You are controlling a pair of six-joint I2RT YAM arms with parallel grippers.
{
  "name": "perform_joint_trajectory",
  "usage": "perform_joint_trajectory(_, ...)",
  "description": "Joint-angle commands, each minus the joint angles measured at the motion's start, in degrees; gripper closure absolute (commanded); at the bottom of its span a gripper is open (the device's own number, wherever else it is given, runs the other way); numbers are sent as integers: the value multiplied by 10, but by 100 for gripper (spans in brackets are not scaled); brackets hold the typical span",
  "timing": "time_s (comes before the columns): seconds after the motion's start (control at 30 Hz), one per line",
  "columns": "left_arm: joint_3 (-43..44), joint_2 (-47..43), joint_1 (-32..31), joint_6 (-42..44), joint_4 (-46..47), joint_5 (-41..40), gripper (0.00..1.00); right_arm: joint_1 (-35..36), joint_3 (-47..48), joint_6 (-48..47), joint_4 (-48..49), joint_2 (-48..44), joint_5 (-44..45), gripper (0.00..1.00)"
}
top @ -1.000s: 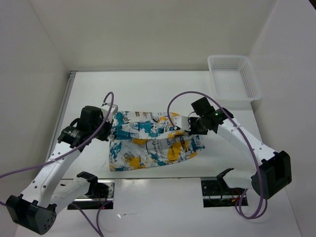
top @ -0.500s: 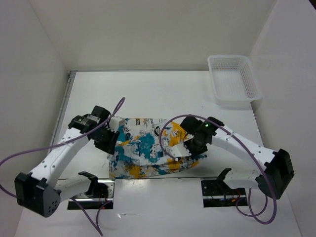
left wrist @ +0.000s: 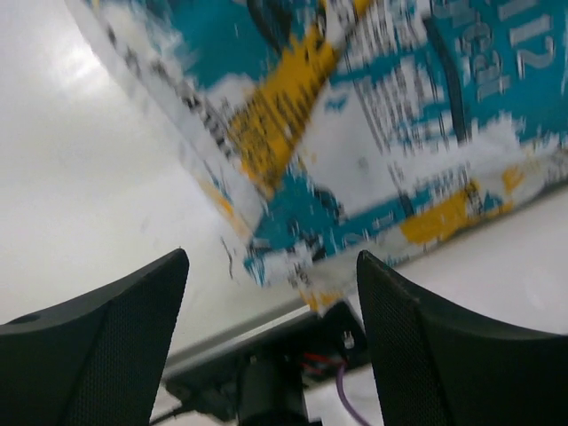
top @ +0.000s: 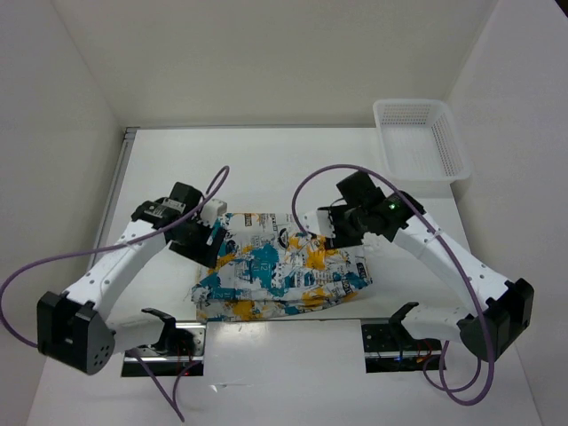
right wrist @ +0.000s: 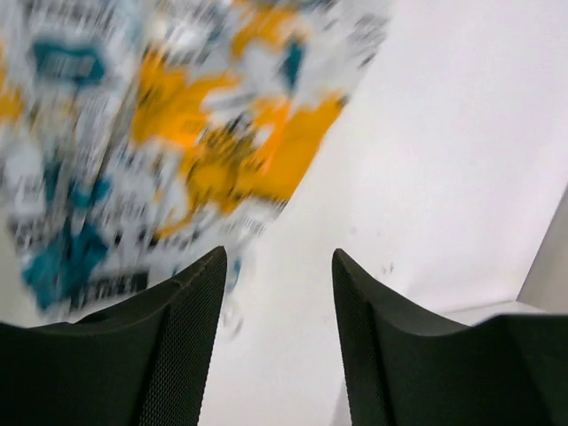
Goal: Fold and stack the shorts
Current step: Fold the shorts
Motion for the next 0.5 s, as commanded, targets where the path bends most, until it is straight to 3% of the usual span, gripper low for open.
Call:
perform_joint_trajectory(0.0,25,83,4,2,142,-8,16,-3,-25,135,202,8,-74,44)
perform_joint_trajectory(0.07,37,141,-3,2,193,-14,19,3,-53,162,282,39,-81,50)
perform_joint_trajectory(0.17,50,200,-15,2,223,-28,23,8,-90,173,303,93,-94,62)
perform_joint_trajectory(0.33,22,288,-36,2,263,-49,29,8,-125,249,351,173,-86,69)
perform_joint_trajectory(0.47,72,388,-19,2,288,-74,37,0,-103,328,402,242,-42,74)
